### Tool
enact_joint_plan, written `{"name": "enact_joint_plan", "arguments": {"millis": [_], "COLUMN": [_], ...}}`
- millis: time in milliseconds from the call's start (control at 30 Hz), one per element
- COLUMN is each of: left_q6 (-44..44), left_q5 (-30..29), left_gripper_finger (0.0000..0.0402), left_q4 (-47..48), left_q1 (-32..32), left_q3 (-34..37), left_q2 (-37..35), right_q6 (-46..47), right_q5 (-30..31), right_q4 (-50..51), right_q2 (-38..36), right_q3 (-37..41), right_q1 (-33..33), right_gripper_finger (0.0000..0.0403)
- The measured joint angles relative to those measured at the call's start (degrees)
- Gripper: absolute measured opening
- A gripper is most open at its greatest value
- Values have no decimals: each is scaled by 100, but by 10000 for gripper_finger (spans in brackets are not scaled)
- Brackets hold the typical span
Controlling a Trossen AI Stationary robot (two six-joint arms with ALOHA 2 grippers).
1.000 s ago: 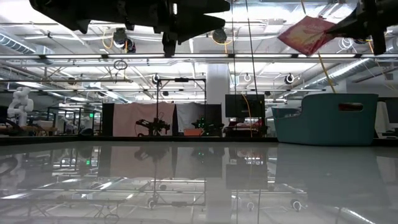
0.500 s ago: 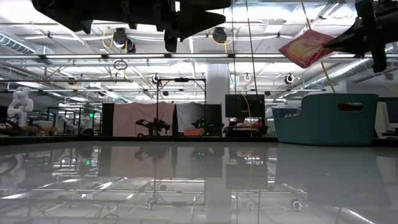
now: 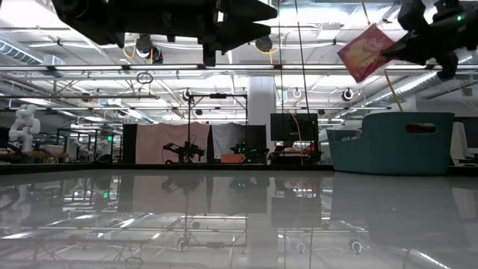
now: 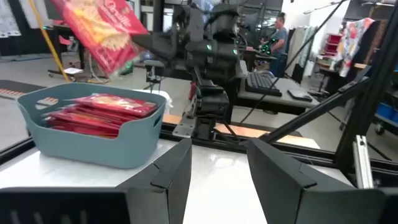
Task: Sort popcorn bags into baskets
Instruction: Put the red popcorn bag into the blue bin
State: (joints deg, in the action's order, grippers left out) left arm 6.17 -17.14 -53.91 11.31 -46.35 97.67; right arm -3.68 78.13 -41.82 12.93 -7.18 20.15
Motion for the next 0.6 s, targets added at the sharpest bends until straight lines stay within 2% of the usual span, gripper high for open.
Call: {"name": "enact_joint_plan", "arguments": {"millis": [133, 333, 400, 500, 600], "left_q6": [19, -29, -18, 0, 59], "left_q5": [231, 255, 255, 261, 270], "left_gripper_finger": [159, 159, 159, 159, 159], "left_q4": [11, 4, 4, 4, 4], "left_q1": [-115, -273, -310, -317, -287], "left_q3": [0, 0, 0, 0, 0], "left_q2": [0, 0, 0, 0, 0], "right_q6": [-882, -2197, -2064, -1336, -846], "right_q5": [672, 1182, 837, -124, -301], "right_q4": [-31, -19, -50, 191, 434], "right_q2": [-34, 104, 100, 185, 521], "right_q3": [-523, -1374, -1439, -1419, -1371], "right_q1": [-11, -23, -43, -118, -396], "right_gripper_finger": [2, 2, 2, 2, 2]}}
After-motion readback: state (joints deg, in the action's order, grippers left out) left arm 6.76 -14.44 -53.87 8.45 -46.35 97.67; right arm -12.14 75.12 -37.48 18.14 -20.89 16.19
